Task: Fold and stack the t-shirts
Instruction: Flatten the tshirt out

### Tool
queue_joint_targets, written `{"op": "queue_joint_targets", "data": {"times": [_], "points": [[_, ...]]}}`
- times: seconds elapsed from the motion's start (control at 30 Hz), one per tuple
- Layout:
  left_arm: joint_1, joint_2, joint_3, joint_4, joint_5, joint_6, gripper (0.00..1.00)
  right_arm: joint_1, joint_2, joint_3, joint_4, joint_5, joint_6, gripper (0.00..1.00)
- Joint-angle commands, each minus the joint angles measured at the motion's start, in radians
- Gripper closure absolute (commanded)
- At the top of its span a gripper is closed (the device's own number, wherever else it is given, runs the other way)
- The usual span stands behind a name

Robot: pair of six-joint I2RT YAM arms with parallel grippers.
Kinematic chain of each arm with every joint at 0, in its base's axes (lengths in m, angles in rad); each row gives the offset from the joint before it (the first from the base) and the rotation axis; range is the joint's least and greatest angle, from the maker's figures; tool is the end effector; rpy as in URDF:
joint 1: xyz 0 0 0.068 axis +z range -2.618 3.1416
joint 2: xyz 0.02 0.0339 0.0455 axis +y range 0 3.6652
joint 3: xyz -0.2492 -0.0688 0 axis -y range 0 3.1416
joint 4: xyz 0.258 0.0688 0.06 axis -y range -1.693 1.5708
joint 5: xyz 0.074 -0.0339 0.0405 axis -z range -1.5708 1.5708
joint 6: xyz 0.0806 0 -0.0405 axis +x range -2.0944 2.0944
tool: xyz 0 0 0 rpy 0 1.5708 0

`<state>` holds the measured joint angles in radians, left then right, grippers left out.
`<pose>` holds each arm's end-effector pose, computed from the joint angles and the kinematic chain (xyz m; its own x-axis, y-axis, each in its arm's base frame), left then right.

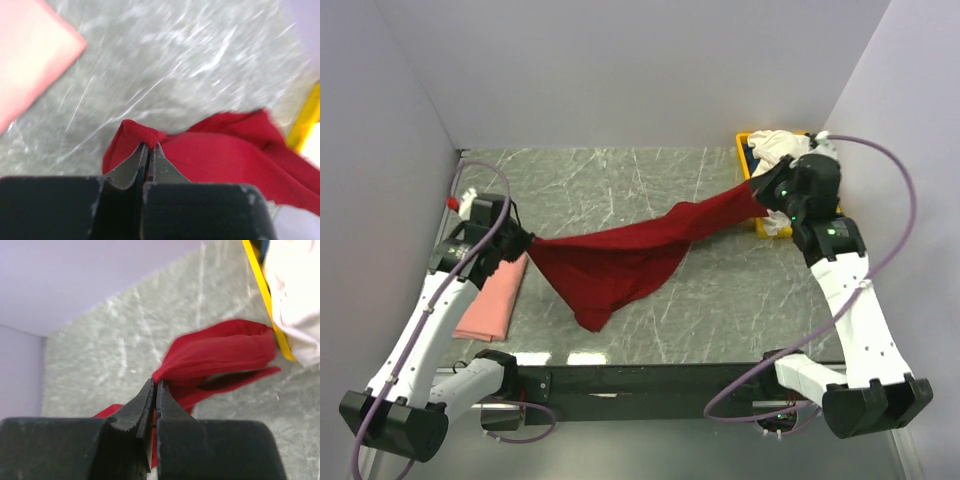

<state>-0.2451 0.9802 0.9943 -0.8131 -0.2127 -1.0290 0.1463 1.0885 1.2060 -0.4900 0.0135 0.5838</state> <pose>0.2417 -0.0429 0.2746 -0.4394 -0.7534 -0.4893 -0.5470 0.6564 -0.5195 0.2946 0.0423 0.3678 -0.3739 0.5020 -0.7799 0.0872 0.8562 0.5093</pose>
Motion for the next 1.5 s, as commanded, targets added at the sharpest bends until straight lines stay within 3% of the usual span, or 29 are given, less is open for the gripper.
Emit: {"op": "queue_joint_targets", "data": {"times": [0.0, 0.13, 0.43, 0.77, 1.0, 1.17, 1.27, 1.4, 1.47], "points": [[0.015, 0.002, 0.160, -0.047, -0.091, 0.044, 0.99, -0.045, -0.039, 0.125, -0.105, -0.056, -0.027, 1.00], [0.020, -0.008, 0.327, -0.066, -0.129, 0.072, 0.99, -0.097, -0.074, 0.306, -0.173, -0.083, -0.024, 1.00], [0.020, -0.107, 0.516, -0.043, -0.189, 0.104, 0.99, -0.129, -0.137, 0.591, -0.275, -0.095, 0.019, 1.00], [0.020, -0.111, 0.633, 0.089, -0.267, 0.150, 0.99, -0.129, -0.154, 0.629, -0.191, -0.116, 0.057, 1.00], [0.020, 0.076, 0.632, 0.325, -0.274, 0.217, 0.99, -0.128, -0.044, 0.517, 0.072, -0.179, 0.122, 1.00], [0.101, 0.276, 0.705, 0.506, -0.200, 0.256, 0.99, -0.129, 0.120, 0.498, 0.279, -0.182, 0.160, 1.00], [0.196, 0.472, 0.866, 0.560, -0.075, 0.238, 0.99, -0.129, 0.326, 0.602, 0.349, -0.216, 0.171, 1.00], [0.300, 0.771, 1.241, 0.557, 0.085, 0.195, 0.99, -0.128, 0.549, 0.937, 0.343, -0.234, 0.172, 1.00], [0.343, 0.843, 1.363, 0.554, 0.156, 0.166, 1.00, -0.131, 0.663, 1.076, 0.309, -0.244, 0.175, 1.00]]}}
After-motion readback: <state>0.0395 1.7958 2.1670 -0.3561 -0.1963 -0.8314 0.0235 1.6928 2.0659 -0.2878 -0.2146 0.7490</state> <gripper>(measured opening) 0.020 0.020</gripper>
